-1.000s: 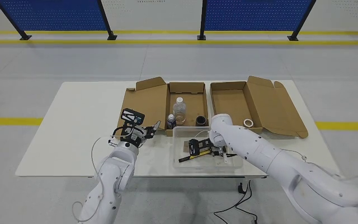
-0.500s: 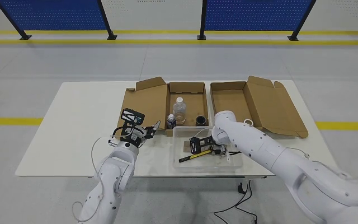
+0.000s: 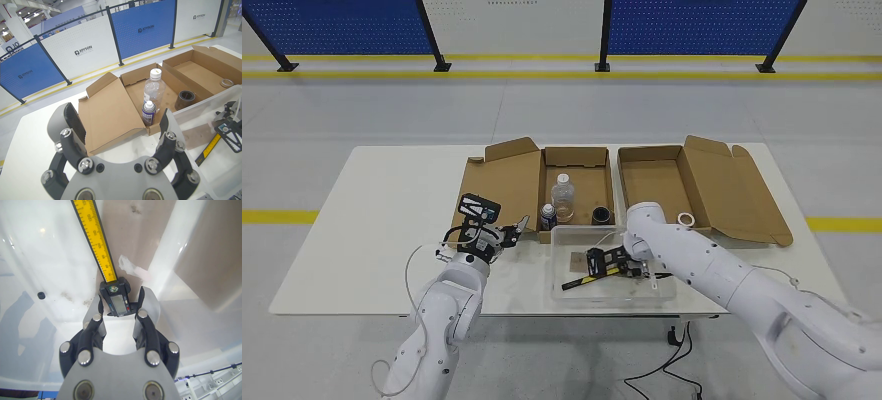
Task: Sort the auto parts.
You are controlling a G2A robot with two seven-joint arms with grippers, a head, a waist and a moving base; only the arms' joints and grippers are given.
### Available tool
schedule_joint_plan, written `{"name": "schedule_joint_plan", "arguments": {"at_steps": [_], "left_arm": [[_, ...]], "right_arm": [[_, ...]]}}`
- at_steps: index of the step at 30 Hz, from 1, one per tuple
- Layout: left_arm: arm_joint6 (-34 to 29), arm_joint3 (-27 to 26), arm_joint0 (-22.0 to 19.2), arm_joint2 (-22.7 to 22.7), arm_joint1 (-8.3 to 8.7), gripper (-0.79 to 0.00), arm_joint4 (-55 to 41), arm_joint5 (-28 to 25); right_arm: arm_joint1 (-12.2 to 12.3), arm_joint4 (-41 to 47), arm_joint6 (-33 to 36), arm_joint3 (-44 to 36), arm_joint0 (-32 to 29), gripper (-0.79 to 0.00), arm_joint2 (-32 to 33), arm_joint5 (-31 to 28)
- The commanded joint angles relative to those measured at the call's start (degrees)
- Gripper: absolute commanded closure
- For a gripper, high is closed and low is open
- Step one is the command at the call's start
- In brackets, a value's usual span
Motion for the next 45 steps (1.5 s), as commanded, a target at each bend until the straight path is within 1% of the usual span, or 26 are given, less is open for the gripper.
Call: {"name": "schedule_joint_plan", "arguments": {"at_steps": [1,7,10,12,13,14,16,17,24,27,31,40,45], "left_arm": [[0.0,0.0,0.0,0.0,0.00,-0.785,0.0,0.0],[0.0,0.0,0.0,0.0,0.00,-0.785,0.0,0.0],[0.0,0.0,0.0,0.0,0.00,-0.785,0.0,0.0],[0.0,0.0,0.0,0.0,0.00,-0.785,0.0,0.0],[0.0,0.0,0.0,0.0,0.00,-0.785,0.0,0.0],[0.0,0.0,0.0,0.0,0.00,-0.785,0.0,0.0],[0.0,0.0,0.0,0.0,0.00,-0.785,0.0,0.0],[0.0,0.0,0.0,0.0,0.00,-0.785,0.0,0.0],[0.0,0.0,0.0,0.0,0.00,-0.785,0.0,0.0],[0.0,0.0,0.0,0.0,0.00,-0.785,0.0,0.0],[0.0,0.0,0.0,0.0,0.00,-0.785,0.0,0.0],[0.0,0.0,0.0,0.0,0.00,-0.785,0.0,0.0],[0.0,0.0,0.0,0.0,0.00,-0.785,0.0,0.0]], "right_arm": [[-0.3,-0.4,-0.4,0.4,-0.1,-0.372,0.0,-0.4],[-1.6,-2.0,-1.7,1.8,-0.4,-0.357,0.0,-1.7],[-2.2,-2.5,-2.3,2.6,-0.6,-0.320,0.0,-2.3],[-2.6,-2.9,-2.7,3.3,-0.6,-0.271,0.0,-2.7],[-2.8,-3.1,-2.9,3.6,-0.6,-0.228,0.0,-2.9],[-3.0,-3.2,-3.1,4.0,-0.6,-0.163,0.0,-3.1],[-3.3,-2.7,-3.3,4.5,-0.4,-0.095,0.0,-3.3],[-3.5,-2.2,-3.5,4.7,-0.1,0.000,0.0,-3.5],[-3.5,0.3,-3.2,4.3,0.9,0.000,0.0,-3.2],[-3.1,1.6,-2.8,3.3,1.2,0.000,0.0,-2.8],[-1.9,4.5,-2.1,0.8,1.9,0.000,0.2,-2.1],[2.5,9.7,0.9,-7.5,2.5,0.000,2.8,0.9],[5.9,11.4,3.0,-12.5,1.5,0.000,5.9,3.0]]}}
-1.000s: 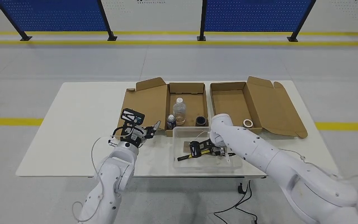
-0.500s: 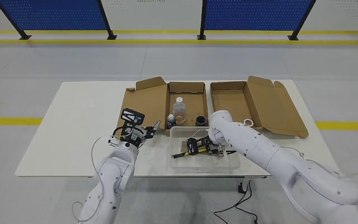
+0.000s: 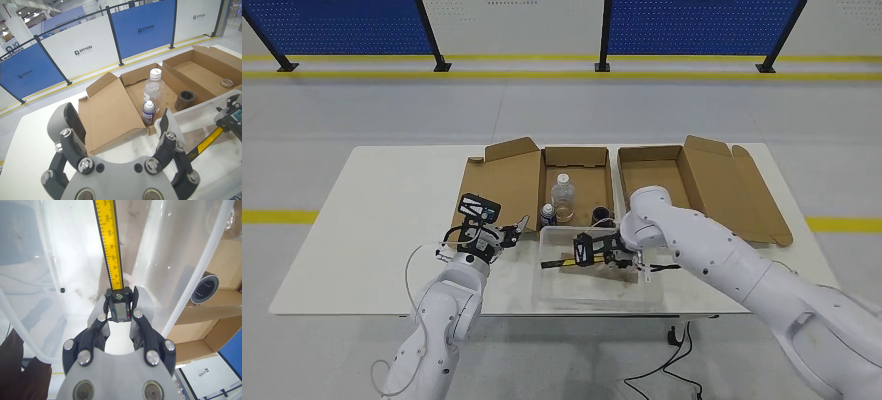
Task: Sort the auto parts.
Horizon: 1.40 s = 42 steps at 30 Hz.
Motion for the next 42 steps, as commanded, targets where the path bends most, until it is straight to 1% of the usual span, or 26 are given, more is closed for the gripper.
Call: {"name": "schedule_joint_plan", "arguments": {"at_steps": [1,10,16,23,28,32,37,42], "left_arm": [[0.0,0.0,0.0,0.0,0.00,-0.785,0.0,0.0],[0.0,0.0,0.0,0.0,0.00,-0.785,0.0,0.0],[0.0,0.0,0.0,0.0,0.00,-0.785,0.0,0.0],[0.0,0.0,0.0,0.0,0.00,-0.785,0.0,0.0],[0.0,0.0,0.0,0.0,0.00,-0.785,0.0,0.0],[0.0,0.0,0.0,0.0,0.00,-0.785,0.0,0.0],[0.0,0.0,0.0,0.0,0.00,-0.785,0.0,0.0],[0.0,0.0,0.0,0.0,0.00,-0.785,0.0,0.0]], "right_arm": [[1.3,0.6,0.8,-1.8,-0.6,0.000,1.4,1.3],[6.5,3.6,0.7,-8.6,-4.3,0.000,8.7,2.8],[9.3,5.4,-0.8,-12.2,-7.0,0.000,13.9,3.9],[12.1,7.9,-3.8,-14.4,-10.9,0.000,20.5,7.1],[13.5,11.7,-8.1,-15.1,-13.9,0.000,25.6,10.6],[14.4,17.6,-13.2,-14.4,-16.6,0.000,30.1,12.3],[14.9,27.4,-17.9,-13.1,-20.1,0.000,33.9,11.7],[14.8,35.0,-19.6,-11.1,-22.0,0.000,35.2,9.7]]}}
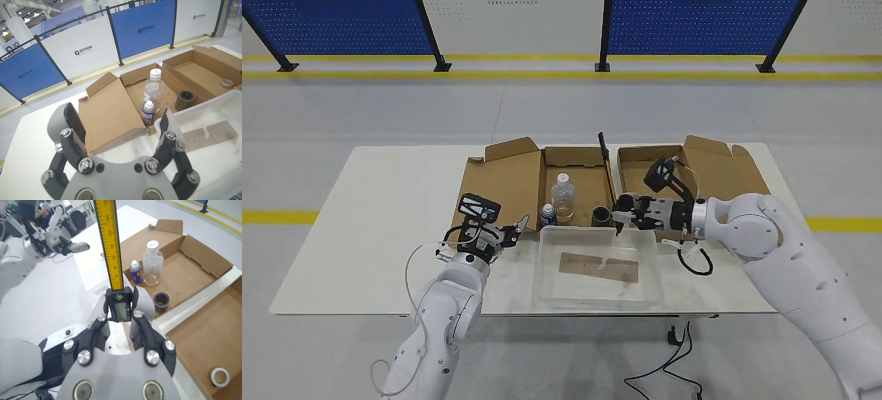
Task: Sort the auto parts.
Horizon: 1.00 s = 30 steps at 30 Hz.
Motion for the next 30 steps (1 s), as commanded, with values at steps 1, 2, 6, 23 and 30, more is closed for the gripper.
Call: {"name": "schedule_joint_plan", "arguments": {"at_steps": [1,2,6,23,30], "left_arm": [[0.0,0.0,0.0,0.0,0.00,-0.785,0.0,0.0],[0.0,0.0,0.0,0.0,0.00,-0.785,0.0,0.0],[0.0,0.0,0.0,0.0,0.00,-0.785,0.0,0.0],[0.0,0.0,0.0,0.0,0.00,-0.785,0.0,0.0],[0.0,0.0,0.0,0.0,0.00,-0.785,0.0,0.0]], "right_arm": [[-0.1,1.8,0.1,0.9,-0.2,0.000,0.1,-0.2],[-0.2,2.7,0.1,1.1,-0.3,0.000,0.1,-0.1],[-0.6,4.9,0.3,2.4,-0.3,0.000,-0.1,0.7],[-1.9,1.6,0.7,5.4,1.2,0.000,0.3,14.9],[-2.3,-7.7,-0.4,3.9,1.7,0.000,0.7,35.5]]}}
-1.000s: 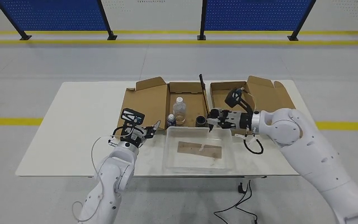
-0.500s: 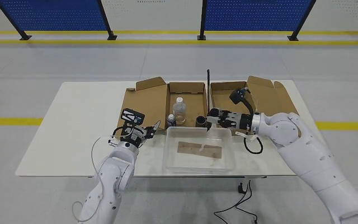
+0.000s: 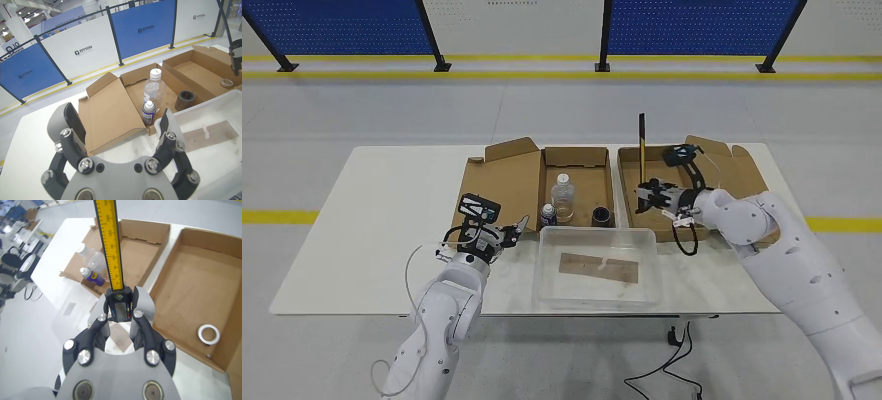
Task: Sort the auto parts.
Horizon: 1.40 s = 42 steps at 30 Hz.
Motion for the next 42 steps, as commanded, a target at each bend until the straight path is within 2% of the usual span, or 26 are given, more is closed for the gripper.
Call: {"name": "schedule_joint_plan", "arguments": {"at_steps": [1,6,10,17,24,25,27,28,29,36,42], "left_arm": [[0.0,0.0,0.0,0.0,0.00,-0.785,0.0,0.0],[0.0,0.0,0.0,0.0,0.00,-0.785,0.0,0.0],[0.0,0.0,0.0,0.0,0.00,-0.785,0.0,0.0],[0.0,0.0,0.0,0.0,0.00,-0.785,0.0,0.0],[0.0,0.0,0.0,0.0,0.00,-0.785,0.0,0.0],[0.0,0.0,0.0,0.0,0.00,-0.785,0.0,0.0],[0.0,0.0,0.0,0.0,0.00,-0.785,0.0,0.0],[0.0,0.0,0.0,0.0,0.00,-0.785,0.0,0.0],[0.0,0.0,0.0,0.0,0.00,-0.785,0.0,0.0],[0.0,0.0,0.0,0.0,0.00,-0.785,0.0,0.0],[0.0,0.0,0.0,0.0,0.00,-0.785,0.0,0.0]], "right_arm": [[-0.2,-1.7,-0.4,0.5,0.0,0.000,-0.2,5.6],[-1.6,-2.1,-1.9,3.2,0.7,0.000,-1.3,16.7],[-3.1,-1.4,-2.1,6.9,2.1,0.000,-3.1,21.4],[-6.3,0.3,-1.4,16.4,6.4,0.000,-6.7,21.1],[-10.6,-0.7,1.3,26.3,11.4,0.000,-12.3,21.2],[-11.1,-0.3,1.4,27.5,11.8,-0.058,-12.8,20.8],[-12.2,0.2,1.6,29.9,12.7,-0.345,-13.7,19.4],[-12.8,0.2,1.6,31.0,13.2,-0.591,-14.1,19.2],[-13.3,0.3,1.6,31.9,13.6,-0.785,-14.4,18.9],[-15.8,0.7,0.7,36.9,15.5,-0.785,-15.4,16.0],[-16.4,-0.5,-3.1,37.1,16.6,-0.785,-14.4,15.2]]}}
